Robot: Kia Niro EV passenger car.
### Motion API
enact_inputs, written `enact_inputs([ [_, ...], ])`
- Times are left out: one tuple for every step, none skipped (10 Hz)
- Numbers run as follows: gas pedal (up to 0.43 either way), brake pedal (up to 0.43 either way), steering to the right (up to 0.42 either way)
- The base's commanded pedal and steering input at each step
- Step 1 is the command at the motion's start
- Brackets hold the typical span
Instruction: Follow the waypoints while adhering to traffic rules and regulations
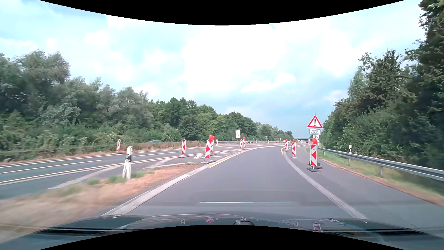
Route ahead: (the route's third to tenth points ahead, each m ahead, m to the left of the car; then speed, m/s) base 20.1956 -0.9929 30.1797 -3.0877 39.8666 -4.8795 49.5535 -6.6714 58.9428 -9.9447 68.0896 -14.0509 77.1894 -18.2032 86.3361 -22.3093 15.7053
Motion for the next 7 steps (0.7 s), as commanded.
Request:
enact_inputs([
  [0.157,0.000,0.075],
  [0.169,0.000,0.071],
  [0.169,0.000,0.066],
  [0.169,0.000,0.063],
  [0.169,0.000,0.063],
  [0.177,0.000,0.061],
  [0.189,0.000,0.058],
])
